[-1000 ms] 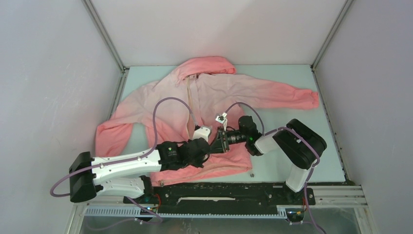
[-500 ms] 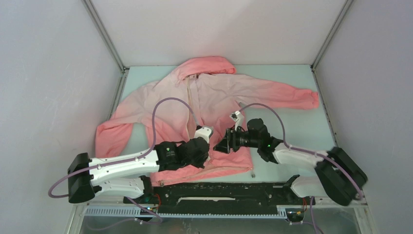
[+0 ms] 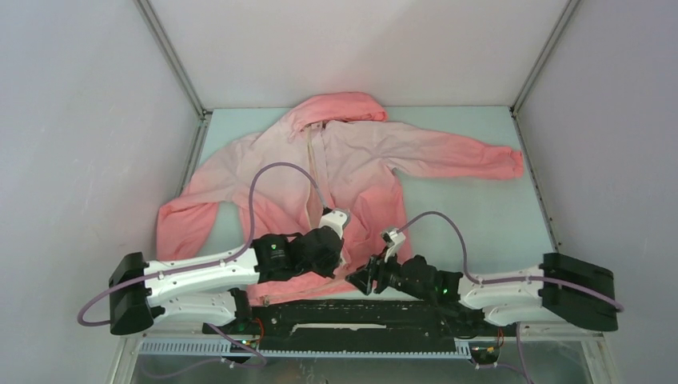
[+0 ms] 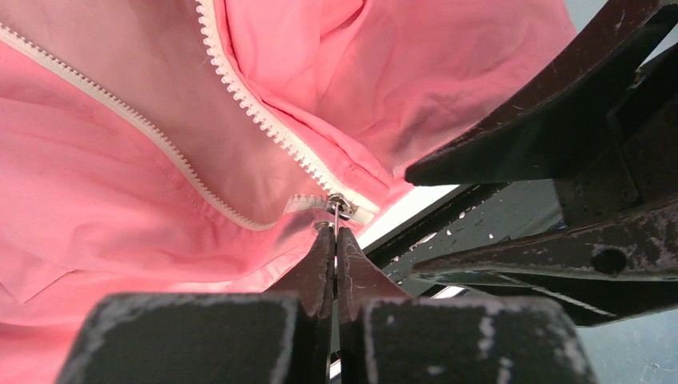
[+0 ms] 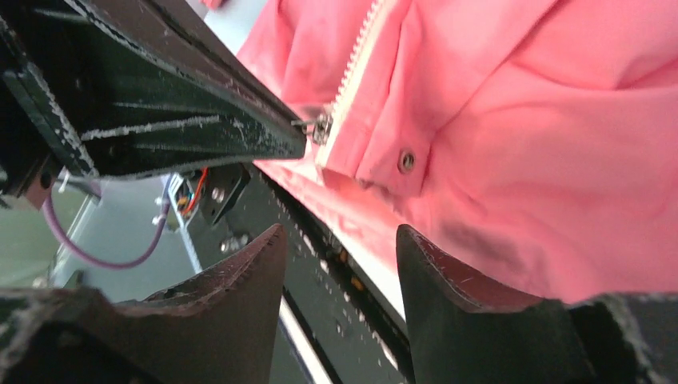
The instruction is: Zip up the jacket
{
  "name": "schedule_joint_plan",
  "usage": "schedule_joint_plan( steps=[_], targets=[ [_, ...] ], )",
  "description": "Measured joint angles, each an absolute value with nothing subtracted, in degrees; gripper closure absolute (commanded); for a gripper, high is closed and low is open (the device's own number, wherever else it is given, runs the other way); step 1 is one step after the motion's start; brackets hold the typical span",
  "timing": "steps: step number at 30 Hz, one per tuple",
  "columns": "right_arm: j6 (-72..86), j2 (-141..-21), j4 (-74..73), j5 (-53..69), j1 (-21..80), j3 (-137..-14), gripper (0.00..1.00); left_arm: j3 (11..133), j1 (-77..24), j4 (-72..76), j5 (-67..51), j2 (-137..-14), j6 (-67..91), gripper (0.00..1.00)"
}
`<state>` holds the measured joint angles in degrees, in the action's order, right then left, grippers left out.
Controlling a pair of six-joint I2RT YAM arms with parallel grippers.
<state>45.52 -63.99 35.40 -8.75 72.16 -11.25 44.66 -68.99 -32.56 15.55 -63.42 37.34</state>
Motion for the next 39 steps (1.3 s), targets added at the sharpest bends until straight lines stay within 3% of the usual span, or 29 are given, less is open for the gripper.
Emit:
schedule_joint_plan(
  steps=[10,16,31,39],
  targets=[
    [43.6,-90.2,69.5,-24.0,81.4,-10.5,0.6,43.4,-69.0,-32.2,14.6,-61.7,37.0,1.0],
    [43.5,-94.3,78.8,-27.4,81.9,-10.6,0.59,42.8,-69.0,-32.2,14.6,-60.8,36.9,1.0],
    [44.6,-100.3,83.4,-30.2,82.7,-13.8,0.72,42.6,-69.0,-32.2,14.6,-60.0,35.9,1.0],
    [45.1,-101.7,83.7,-31.3,82.8,-14.4,0.66,42.3,-68.9,-32.0,14.6,-59.8,35.9,1.0]
  ],
)
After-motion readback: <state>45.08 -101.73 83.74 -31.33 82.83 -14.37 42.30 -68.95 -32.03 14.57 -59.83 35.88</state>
